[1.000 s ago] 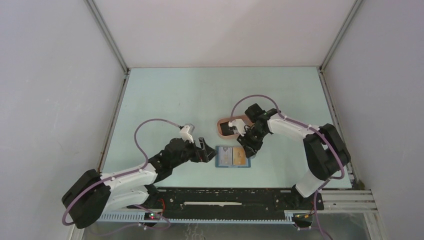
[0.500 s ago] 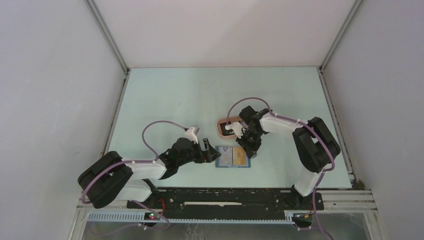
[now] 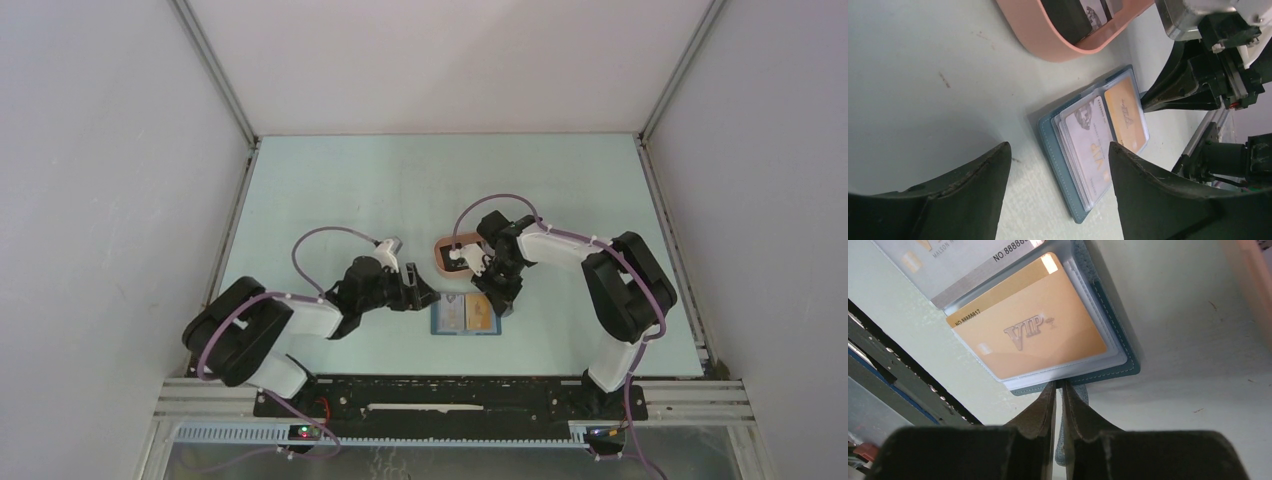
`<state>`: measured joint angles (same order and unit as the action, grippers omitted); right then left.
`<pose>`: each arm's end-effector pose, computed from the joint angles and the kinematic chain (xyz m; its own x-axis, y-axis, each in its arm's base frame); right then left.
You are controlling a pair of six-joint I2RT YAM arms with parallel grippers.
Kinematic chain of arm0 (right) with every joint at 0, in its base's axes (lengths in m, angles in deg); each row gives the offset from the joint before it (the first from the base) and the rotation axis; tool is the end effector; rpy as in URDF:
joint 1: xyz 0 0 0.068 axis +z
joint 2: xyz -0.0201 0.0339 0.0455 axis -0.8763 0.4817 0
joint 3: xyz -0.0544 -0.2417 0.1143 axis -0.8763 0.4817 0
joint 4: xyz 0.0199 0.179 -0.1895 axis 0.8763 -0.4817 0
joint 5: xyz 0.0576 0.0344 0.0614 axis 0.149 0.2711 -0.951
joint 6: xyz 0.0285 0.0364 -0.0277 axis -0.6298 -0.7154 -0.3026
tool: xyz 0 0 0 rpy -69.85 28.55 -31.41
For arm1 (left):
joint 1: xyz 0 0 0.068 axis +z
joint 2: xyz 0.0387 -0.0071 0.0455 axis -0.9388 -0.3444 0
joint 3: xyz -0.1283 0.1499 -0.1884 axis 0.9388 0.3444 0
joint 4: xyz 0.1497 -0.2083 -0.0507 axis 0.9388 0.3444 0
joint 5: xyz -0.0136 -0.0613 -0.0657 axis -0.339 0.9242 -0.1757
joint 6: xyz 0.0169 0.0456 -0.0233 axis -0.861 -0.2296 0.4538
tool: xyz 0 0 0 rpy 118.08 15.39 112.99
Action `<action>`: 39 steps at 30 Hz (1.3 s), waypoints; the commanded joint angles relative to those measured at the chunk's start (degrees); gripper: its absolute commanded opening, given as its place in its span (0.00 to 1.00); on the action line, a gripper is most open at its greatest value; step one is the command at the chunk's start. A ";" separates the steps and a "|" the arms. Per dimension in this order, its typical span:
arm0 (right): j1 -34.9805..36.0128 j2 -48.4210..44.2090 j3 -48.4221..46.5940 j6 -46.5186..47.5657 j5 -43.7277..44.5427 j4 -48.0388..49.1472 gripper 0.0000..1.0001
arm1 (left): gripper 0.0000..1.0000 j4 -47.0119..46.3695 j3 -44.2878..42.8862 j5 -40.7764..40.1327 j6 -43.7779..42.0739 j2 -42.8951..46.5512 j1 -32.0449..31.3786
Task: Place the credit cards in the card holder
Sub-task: Close the card holder at the center of the board.
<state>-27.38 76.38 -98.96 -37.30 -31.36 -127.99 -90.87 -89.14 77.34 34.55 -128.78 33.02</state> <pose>0.2480 0.1804 0.1531 -0.5034 -0.8432 -0.1886 -0.8511 0.4462 0.2767 0.1882 -0.1524 0.1270 -0.7847 -0.1968 -0.5877 0.3278 0.6730 -0.6630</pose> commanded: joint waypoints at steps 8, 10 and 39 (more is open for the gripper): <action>0.28 2.73 0.38 0.61 3.14 0.45 0.16 | 0.66 -8.52 -4.37 10.96 0.93 -14.89 1.52; 0.34 2.81 0.38 0.61 3.14 0.44 0.16 | 0.63 -8.89 -4.35 11.01 1.95 -15.74 1.68; -1.76 -0.04 -1.58 1.78 -10.29 -2.76 0.18 | 0.32 -13.30 -3.54 12.73 14.06 -6.63 -3.57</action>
<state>-29.10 76.80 -99.45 -36.60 -37.96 -129.63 -106.15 -90.11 90.76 48.13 -139.45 30.39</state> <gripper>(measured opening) 0.180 0.320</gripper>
